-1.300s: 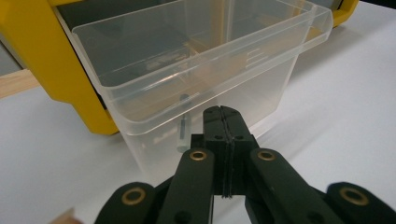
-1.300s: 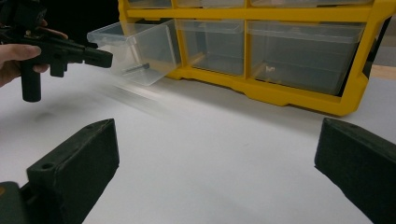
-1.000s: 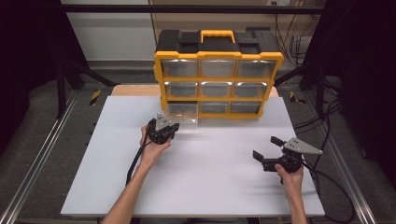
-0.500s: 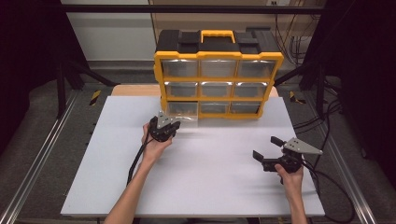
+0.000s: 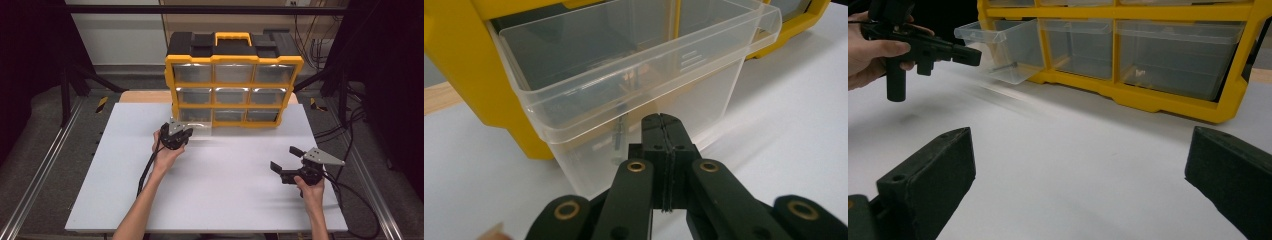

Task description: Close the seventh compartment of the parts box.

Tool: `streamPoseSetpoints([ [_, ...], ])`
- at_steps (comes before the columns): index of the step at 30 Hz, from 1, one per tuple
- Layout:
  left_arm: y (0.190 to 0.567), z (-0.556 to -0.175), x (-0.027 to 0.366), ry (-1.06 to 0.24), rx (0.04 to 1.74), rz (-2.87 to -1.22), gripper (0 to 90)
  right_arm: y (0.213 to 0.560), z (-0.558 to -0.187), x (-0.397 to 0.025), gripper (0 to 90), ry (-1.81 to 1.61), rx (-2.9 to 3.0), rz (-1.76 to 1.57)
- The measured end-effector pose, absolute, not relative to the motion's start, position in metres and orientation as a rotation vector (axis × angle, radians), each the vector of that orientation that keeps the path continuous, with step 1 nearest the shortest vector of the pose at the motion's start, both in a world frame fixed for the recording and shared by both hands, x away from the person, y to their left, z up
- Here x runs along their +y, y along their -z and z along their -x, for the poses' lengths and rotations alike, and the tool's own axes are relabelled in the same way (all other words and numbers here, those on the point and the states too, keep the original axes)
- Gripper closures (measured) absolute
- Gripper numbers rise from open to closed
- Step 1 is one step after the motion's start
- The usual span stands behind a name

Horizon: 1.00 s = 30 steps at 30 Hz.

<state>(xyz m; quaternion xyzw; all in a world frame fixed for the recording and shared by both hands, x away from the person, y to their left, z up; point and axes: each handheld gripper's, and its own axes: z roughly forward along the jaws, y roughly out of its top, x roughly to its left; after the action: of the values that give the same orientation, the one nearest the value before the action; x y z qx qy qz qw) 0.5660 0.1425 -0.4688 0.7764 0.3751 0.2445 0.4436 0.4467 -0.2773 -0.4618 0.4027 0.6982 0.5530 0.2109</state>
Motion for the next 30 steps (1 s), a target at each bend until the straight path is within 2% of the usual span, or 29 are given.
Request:
streamPoseSetpoints([
  [30, 0.466, -0.578, 0.142, -0.622, 0.94, -1.922, 89.3, 0.461, -0.446, -0.278, 0.5, -1.541, 1.938, -1.12],
])
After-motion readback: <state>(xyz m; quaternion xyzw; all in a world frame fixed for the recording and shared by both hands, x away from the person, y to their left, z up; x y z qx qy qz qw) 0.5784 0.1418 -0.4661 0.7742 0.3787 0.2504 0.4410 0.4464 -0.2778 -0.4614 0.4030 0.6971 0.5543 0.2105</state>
